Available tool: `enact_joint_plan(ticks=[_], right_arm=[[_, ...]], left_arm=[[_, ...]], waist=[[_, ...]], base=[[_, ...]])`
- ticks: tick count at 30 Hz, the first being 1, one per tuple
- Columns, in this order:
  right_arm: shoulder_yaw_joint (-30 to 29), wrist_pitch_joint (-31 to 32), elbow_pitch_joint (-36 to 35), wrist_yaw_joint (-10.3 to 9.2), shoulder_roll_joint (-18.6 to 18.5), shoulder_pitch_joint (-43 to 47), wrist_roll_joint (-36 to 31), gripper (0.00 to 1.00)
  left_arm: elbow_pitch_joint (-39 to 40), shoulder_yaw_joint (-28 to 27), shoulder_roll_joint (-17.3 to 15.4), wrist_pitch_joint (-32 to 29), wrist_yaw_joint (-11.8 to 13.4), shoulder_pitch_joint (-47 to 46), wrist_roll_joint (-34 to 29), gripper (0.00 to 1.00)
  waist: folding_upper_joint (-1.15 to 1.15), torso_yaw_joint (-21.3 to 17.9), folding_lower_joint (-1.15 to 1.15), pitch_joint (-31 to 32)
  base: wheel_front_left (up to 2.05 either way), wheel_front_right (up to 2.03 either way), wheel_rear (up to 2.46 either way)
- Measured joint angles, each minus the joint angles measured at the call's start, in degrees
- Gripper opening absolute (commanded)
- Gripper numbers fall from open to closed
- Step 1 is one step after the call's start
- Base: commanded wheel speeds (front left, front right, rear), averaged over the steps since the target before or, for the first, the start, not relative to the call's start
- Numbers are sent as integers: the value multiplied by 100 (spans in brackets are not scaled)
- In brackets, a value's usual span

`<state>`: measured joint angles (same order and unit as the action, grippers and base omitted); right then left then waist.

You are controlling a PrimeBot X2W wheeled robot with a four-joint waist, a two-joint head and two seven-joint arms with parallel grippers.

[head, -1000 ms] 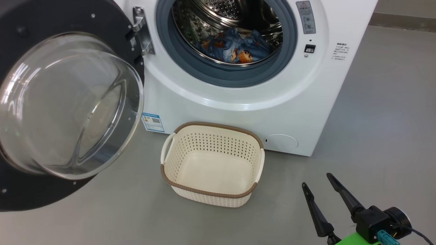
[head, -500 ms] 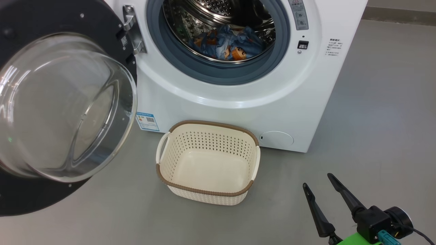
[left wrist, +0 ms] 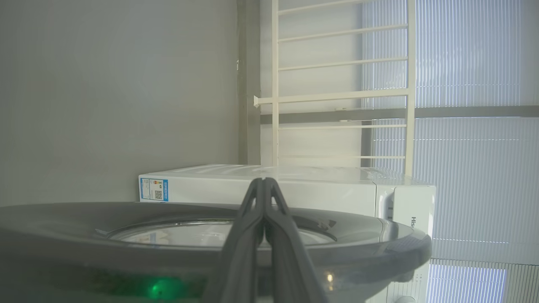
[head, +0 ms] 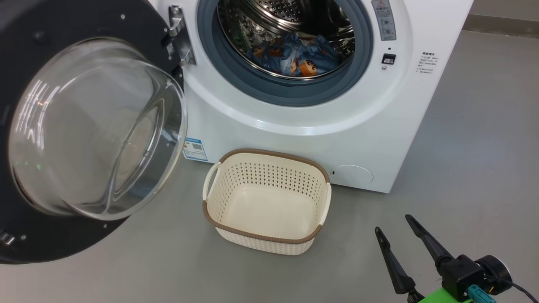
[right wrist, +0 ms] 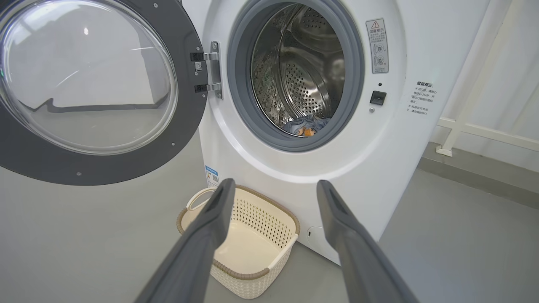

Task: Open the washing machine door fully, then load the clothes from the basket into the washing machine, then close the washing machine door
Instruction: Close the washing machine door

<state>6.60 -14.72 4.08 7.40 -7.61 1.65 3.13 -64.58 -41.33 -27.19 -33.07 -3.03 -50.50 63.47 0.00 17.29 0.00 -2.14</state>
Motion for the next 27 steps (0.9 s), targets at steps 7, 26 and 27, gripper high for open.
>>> enact_joint_plan(ticks=[7,26,27], right_arm=[[44,-1,7,0,3,1,1,100],[64,0,33,0,10,4,1,100],[63,-1,33,0,14,4,1,100]], left_arm=[[134,100,57,-461,33,88,49,0],[923,103,304,-1299,592,494,249,0],[979,94,325,-1339,632,515,268,0]], waist=[[0,75,0,31],[0,46,0,88],[0,46,0,94]], base=[[0,0,0],[0,0,0],[0,0,0]])
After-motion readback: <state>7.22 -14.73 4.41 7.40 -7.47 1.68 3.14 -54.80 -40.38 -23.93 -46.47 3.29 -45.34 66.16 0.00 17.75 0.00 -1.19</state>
